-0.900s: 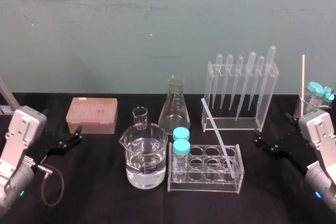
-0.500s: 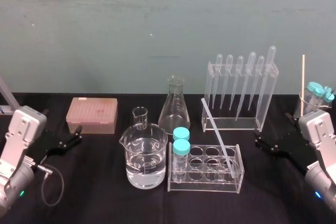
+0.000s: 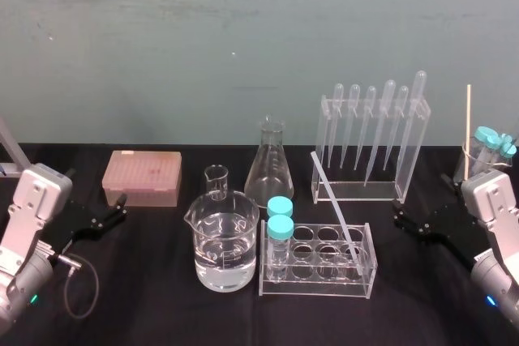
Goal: Pick up the stirring rod with one hand, then place it down.
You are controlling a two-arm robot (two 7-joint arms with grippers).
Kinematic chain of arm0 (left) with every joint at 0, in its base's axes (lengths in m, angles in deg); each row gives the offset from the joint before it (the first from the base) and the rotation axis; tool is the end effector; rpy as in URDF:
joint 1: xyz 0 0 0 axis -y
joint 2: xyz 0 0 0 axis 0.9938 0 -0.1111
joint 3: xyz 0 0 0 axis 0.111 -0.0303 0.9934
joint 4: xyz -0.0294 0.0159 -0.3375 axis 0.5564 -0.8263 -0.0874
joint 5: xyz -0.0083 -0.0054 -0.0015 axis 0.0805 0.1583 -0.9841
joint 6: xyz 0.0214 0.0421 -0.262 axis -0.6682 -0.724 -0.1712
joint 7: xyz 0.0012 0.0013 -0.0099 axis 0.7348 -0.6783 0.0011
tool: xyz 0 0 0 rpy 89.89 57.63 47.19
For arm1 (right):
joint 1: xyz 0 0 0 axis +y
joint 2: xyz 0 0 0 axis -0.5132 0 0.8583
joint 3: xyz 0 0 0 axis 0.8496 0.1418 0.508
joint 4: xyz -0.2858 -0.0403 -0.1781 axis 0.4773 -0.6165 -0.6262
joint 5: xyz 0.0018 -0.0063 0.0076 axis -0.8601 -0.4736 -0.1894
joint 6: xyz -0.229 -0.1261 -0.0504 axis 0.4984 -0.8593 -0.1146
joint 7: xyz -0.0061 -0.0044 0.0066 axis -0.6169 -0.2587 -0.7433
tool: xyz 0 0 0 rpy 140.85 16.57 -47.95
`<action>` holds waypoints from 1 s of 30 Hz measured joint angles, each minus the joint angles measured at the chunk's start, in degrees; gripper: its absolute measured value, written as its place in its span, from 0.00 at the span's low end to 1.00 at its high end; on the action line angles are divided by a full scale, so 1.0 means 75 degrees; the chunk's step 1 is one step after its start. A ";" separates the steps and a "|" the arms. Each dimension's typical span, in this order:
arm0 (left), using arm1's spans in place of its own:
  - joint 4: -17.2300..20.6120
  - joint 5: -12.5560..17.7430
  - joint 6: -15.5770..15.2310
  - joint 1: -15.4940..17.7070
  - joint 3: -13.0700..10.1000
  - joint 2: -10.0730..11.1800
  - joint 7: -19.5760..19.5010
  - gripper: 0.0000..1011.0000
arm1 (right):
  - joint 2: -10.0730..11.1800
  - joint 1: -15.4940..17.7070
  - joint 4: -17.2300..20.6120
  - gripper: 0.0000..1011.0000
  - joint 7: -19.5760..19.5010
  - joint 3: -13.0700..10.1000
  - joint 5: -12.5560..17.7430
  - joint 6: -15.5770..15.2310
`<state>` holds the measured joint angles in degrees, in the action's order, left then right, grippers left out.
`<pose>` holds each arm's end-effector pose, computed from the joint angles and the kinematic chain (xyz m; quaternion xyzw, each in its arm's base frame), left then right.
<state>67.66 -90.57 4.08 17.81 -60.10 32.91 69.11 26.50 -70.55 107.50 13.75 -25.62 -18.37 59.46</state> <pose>0.3259 0.1218 -0.3336 0.1416 -0.1325 0.5800 0.7912 0.3258 -0.1218 -0.3338 -0.1416 -0.1325 -0.5799 0.7913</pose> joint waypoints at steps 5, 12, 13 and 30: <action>0.0000 0.0000 0.0000 0.0000 0.0000 0.0000 0.0000 0.99 | 0.0000 0.0000 0.0000 0.99 0.0000 0.0000 0.0000 0.0000; 0.0000 0.0000 0.0000 0.0000 0.0000 0.0000 0.0000 0.99 | -0.0001 0.0000 0.0001 0.99 0.0000 0.0000 0.0000 0.0000; 0.0000 0.0000 0.0000 0.0000 0.0000 0.0000 -0.0001 0.99 | 0.0000 0.0000 0.0000 0.99 0.0000 0.0000 0.0000 0.0000; 0.0000 0.0000 0.0000 0.0000 0.0000 0.0000 0.0000 0.99 | -0.0001 0.0001 0.0000 0.99 0.0000 0.0000 0.0000 0.0000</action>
<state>67.66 -90.58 4.09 17.81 -60.11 32.91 69.11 26.49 -70.55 107.50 13.75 -25.62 -18.37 59.46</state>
